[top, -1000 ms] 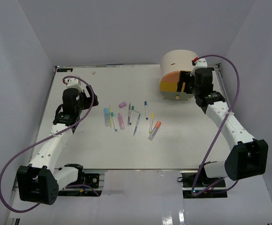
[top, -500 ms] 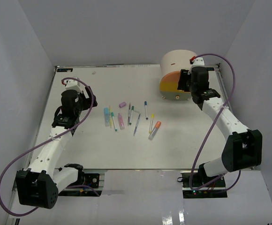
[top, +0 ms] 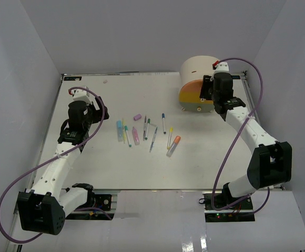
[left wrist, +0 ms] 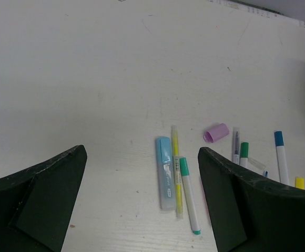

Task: Sort the stationery into containers
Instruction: Open the drawer in the storage box.

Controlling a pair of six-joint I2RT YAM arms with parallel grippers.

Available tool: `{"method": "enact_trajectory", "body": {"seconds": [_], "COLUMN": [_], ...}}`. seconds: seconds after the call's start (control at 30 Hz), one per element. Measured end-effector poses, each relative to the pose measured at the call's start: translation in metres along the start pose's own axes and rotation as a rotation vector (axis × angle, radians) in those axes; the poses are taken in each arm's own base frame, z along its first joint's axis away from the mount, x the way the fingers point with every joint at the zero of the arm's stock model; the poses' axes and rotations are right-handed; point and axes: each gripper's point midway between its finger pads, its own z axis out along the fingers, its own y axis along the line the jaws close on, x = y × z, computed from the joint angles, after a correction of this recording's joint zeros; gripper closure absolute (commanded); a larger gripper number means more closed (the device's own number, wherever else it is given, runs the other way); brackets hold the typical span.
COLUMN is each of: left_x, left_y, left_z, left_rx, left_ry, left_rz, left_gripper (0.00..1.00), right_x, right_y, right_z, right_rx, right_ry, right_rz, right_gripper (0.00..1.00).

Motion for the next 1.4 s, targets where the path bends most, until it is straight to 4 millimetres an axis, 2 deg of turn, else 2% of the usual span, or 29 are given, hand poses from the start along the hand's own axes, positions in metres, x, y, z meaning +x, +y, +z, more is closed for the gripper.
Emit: {"method": "enact_trajectory", "body": {"seconds": [0.23, 0.4, 0.63, 0.73, 0.83, 1.07, 1.4], "left_x": [0.0, 0.0, 0.0, 0.0, 0.001, 0.001, 0.003], "left_y": [0.0, 0.0, -0.001, -0.002, -0.002, -0.002, -0.003], "left_z": [0.0, 0.0, 0.0, 0.0, 0.0, 0.0, 0.001], "left_rx": [0.0, 0.0, 0.005, 0.008, 0.011, 0.012, 0.017], "left_ry": [0.0, 0.0, 0.002, 0.002, 0.004, 0.006, 0.012], "left_rz": [0.0, 0.0, -0.001, -0.001, 0.0, 0.0, -0.001], "left_gripper": [0.02, 0.02, 0.02, 0.02, 0.02, 0.02, 0.02], "right_x": [-0.011, -0.011, -0.01, -0.01, -0.01, -0.008, 0.007], "right_y": [0.004, 0.006, 0.005, 0.005, 0.005, 0.006, 0.009], "right_z": [0.002, 0.005, 0.007, 0.007, 0.007, 0.004, -0.024], "right_rx": [-0.007, -0.008, 0.001, 0.004, 0.007, 0.009, -0.002], "right_ry": [-0.02, -0.015, -0.012, -0.012, -0.013, -0.013, -0.012], "right_rz": [0.005, 0.003, 0.004, 0.005, 0.005, 0.005, 0.015], "right_gripper": [0.53, 0.57, 0.7, 0.83, 0.9, 0.92, 0.92]}}
